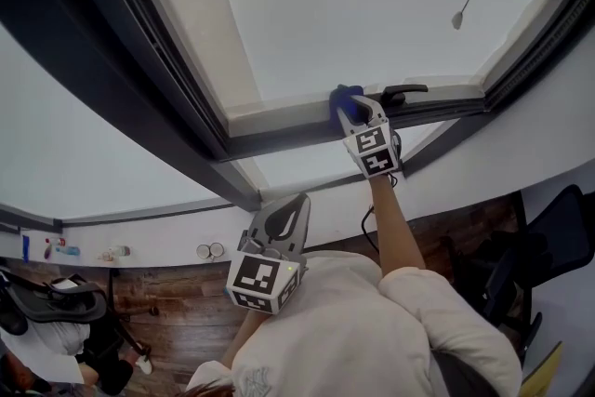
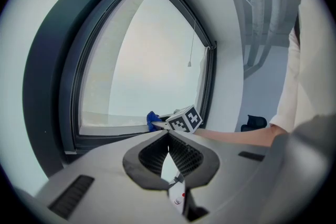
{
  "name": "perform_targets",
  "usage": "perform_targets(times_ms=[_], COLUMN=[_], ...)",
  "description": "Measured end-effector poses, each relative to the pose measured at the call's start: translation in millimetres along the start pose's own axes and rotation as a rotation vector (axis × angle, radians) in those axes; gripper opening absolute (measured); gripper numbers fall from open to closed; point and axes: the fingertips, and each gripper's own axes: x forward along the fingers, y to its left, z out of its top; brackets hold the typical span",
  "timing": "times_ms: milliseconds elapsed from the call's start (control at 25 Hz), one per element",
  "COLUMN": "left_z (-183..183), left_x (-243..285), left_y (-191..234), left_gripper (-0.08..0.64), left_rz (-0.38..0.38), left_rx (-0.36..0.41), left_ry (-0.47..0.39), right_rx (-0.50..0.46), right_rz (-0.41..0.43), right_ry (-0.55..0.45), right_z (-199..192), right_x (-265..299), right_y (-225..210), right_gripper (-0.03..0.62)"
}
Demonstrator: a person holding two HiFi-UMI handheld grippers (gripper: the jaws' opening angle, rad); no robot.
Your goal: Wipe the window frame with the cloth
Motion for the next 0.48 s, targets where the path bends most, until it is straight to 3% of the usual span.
perform_targets(times_ms=[240, 480], left_z=[2, -4], left_x=[-20, -43], left_y=[21, 41], left_gripper=[0.009, 0.009], left_rz=[0.069, 0.123], left_rx=[-0.021, -0.032], left_ry=[-0.003, 0.018], right_rx=[-0.094, -0.006], right_rz=[-0.016, 0.007], right_ry=[-0.013, -0.125], right_z=[6, 39], right_x=[1, -21], right_y=[2, 19], right_gripper=[0.095, 0.095])
